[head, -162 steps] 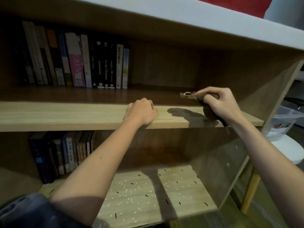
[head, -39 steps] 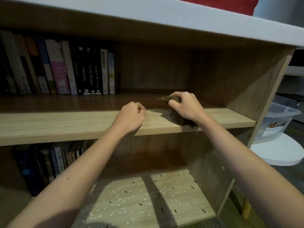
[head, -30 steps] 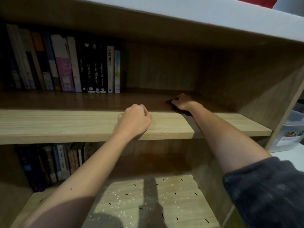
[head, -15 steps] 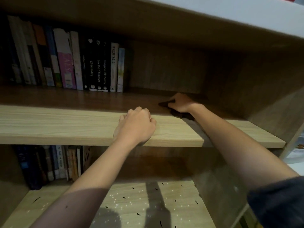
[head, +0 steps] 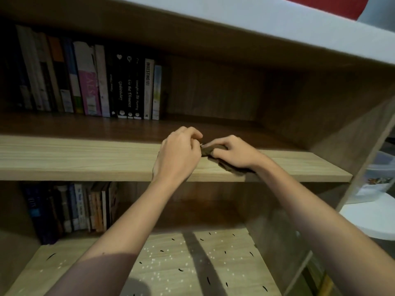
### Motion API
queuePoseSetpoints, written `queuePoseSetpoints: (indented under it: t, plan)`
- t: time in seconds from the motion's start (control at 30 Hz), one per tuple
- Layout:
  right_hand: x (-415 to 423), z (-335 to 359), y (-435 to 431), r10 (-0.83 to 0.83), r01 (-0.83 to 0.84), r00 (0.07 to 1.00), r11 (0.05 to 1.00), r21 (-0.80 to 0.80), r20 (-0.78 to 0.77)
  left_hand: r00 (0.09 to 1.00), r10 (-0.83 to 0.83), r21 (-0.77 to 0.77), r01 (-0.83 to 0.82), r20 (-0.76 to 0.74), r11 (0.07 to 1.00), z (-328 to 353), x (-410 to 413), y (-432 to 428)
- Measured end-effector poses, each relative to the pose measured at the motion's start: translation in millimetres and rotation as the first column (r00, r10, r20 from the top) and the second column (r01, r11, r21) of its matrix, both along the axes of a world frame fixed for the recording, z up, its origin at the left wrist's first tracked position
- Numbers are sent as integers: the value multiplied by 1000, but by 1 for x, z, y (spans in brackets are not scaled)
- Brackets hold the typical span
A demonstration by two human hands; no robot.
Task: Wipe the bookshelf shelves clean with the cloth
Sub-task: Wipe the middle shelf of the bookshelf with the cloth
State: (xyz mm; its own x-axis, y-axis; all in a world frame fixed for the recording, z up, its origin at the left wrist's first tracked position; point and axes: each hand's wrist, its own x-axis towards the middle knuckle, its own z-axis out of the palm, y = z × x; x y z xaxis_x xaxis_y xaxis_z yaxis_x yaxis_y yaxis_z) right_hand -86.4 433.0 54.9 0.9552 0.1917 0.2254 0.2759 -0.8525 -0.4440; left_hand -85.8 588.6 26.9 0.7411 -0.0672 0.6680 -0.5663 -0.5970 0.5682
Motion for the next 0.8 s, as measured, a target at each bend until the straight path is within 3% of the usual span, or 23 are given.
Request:
queuePoseSetpoints:
  t: [0.1, 0.17, 0.27, 0.33, 0.43, 0.53, 0.67, 0.8]
  plan:
    - [-47, -9, 18, 43, -40, 994, 999, -32, 99, 993, -86, -105, 94, 78, 990, 0, -15, 13]
    - [-70, -19, 28, 17, -11, 988, 999, -39, 154, 992, -90, -67, 96, 84, 993, -4, -23, 28]
    - [-95, -17, 34, 35, -42, 993, 997, 58, 112, 998, 53, 164, -59, 41, 985, -22, -29, 53]
    - [-101, -5, 37, 102, -110, 993, 978, 179, 58, 988, 122, 329, -148, 98, 933, -34, -30, 62]
    - [-89, -7, 48, 3, -31, 977, 992, 125, 215, 987, 113, 391, -148, 112, 908, -34, -29, 62]
    - [-86, -30, 62, -42, 43, 955, 999, 1, 293, 999, 35, 387, -34, 6, 922, -30, -31, 68]
    - [-95, -21, 59, 8, -47, 977, 982, 181, 213, 980, -131, 201, 159, -149, 967, -19, -39, 91]
    - [-61, -18, 68, -200, 115, 941, 949, 295, 274, 1000, 6, 179, -1, -28, 984, -17, -48, 139]
